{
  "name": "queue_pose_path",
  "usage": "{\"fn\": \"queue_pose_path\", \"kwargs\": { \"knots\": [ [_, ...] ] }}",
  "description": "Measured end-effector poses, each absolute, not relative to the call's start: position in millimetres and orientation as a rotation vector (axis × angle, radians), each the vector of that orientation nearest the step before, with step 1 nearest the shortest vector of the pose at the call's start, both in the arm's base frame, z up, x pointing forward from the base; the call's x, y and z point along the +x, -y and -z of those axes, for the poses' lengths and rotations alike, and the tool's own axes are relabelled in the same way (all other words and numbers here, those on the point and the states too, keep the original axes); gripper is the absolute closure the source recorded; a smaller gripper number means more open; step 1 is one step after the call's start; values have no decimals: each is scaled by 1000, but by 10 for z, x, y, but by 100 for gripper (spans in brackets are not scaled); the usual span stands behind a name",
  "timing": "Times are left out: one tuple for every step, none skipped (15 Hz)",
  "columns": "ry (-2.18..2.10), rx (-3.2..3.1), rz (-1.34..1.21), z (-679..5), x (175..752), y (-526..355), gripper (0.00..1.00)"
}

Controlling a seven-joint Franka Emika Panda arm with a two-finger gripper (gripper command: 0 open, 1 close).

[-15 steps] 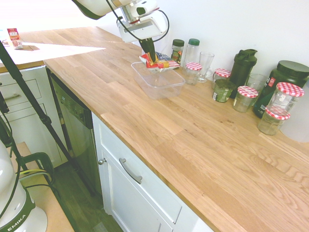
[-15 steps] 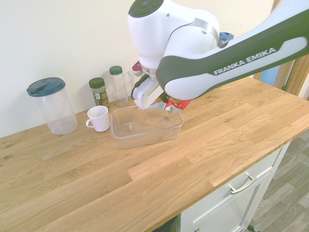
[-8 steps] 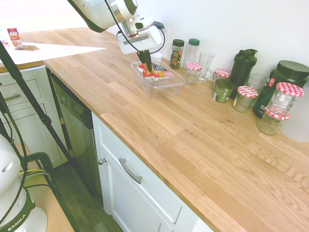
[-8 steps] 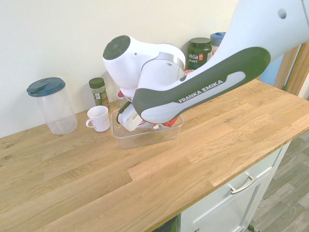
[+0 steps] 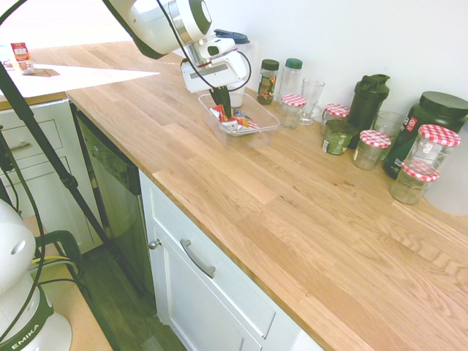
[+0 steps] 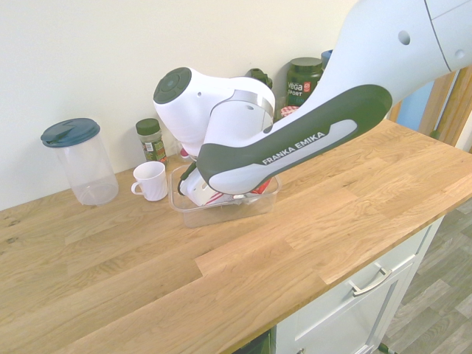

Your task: Put the chip bag into the container

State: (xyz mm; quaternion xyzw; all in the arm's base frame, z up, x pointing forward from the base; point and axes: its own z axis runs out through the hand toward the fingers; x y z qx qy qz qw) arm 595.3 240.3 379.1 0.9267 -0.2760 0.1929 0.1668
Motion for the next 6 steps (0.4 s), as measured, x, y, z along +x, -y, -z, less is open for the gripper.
{"fn": "queue_pose_path", "kwargs": {
  "knots": [
    [791, 2637, -552, -3798, 5951, -2407, 0],
    [803, 2636, -556, -3821, 5950, -2407, 0],
    [818, 2639, -566, -3878, 5945, -2414, 0],
    [835, 2647, -582, -4007, 5928, -2419, 0],
    [863, 2662, -602, -4208, 5889, -2427, 0],
    [891, 2681, -622, -4460, 5825, -2433, 0]
  ]
}}
